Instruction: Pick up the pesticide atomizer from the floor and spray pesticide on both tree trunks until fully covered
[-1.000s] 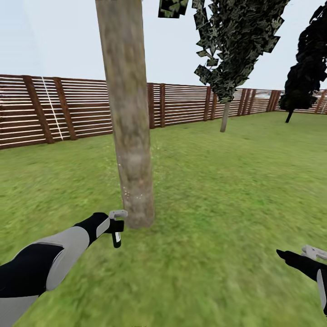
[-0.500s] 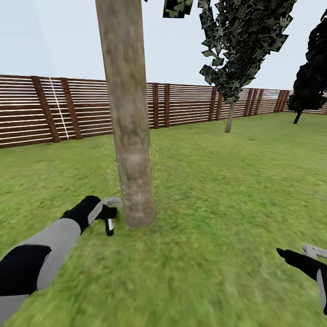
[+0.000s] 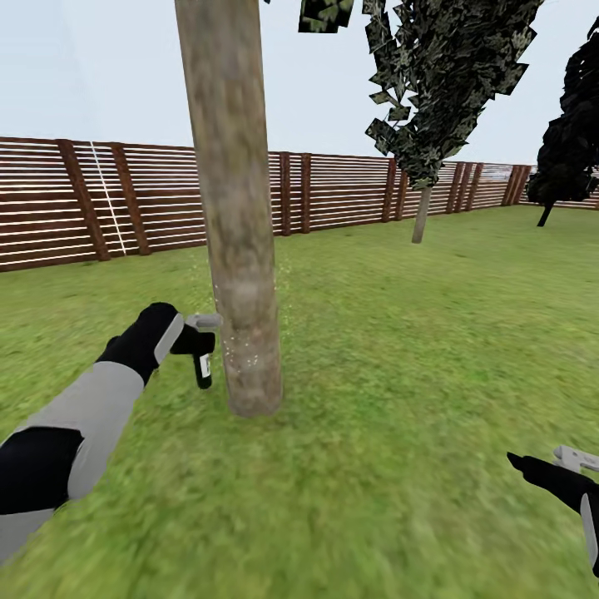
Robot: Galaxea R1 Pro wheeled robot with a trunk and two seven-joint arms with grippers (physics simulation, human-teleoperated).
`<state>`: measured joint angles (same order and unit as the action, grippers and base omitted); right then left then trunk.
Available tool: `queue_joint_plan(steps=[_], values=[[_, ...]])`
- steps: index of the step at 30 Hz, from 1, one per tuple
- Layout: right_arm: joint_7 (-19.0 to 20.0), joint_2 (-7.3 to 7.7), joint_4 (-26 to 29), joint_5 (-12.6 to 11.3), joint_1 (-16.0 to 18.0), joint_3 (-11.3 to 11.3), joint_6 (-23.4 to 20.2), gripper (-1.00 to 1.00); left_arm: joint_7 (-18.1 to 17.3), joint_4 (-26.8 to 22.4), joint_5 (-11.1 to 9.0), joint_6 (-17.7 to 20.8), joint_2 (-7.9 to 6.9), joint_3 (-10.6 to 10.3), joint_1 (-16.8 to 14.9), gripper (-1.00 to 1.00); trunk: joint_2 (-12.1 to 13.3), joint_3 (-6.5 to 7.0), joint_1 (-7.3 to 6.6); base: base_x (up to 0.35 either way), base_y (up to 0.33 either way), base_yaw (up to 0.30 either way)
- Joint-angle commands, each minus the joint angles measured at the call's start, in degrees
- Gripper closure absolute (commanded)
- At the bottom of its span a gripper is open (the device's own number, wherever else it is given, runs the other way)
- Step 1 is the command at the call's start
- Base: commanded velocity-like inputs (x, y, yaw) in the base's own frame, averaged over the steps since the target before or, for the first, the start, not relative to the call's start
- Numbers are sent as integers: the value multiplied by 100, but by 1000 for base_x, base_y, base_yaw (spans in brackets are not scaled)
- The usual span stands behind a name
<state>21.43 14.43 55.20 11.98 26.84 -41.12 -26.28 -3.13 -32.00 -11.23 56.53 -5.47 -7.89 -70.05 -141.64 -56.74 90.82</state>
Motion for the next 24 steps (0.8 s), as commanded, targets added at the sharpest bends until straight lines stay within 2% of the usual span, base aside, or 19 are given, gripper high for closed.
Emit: queue_joint_plan(steps=[1, 9, 15, 17, 20, 24], values=[[54, -4, 8, 59, 6, -18, -19, -100, -21, -2, -1, 33, -7, -37, -43, 100, -2, -6, -1, 0, 0, 0], [58, -1, 8, 58, 6, -19, -19, -100, -21, 173, -11, 59, -6, -37, -634, 100, -2, -6, -1, 0, 0, 0], [58, -2, 8, 58, 6, -19, -20, -100, -21, 203, -16, 59, -5, -37, -915, 100, -2, -6, -1, 0, 0, 0], [60, -3, 8, 58, 6, -19, -23, -100, -21, 218, -18, 59, 40, -37, -976, 100, -2, -6, -1, 0, 0, 0], [61, -1, 8, 58, 6, -19, -21, -100, -21, 492, -19, 59, 121, -37, -1292, 100, -2, -6, -1, 0, 0, 0], [63, -1, 8, 59, 6, -19, -19, -100, -21, 802, -20, 59, 139, -37, -1618, 100, -2, -6, -1, 0, 0, 0]])
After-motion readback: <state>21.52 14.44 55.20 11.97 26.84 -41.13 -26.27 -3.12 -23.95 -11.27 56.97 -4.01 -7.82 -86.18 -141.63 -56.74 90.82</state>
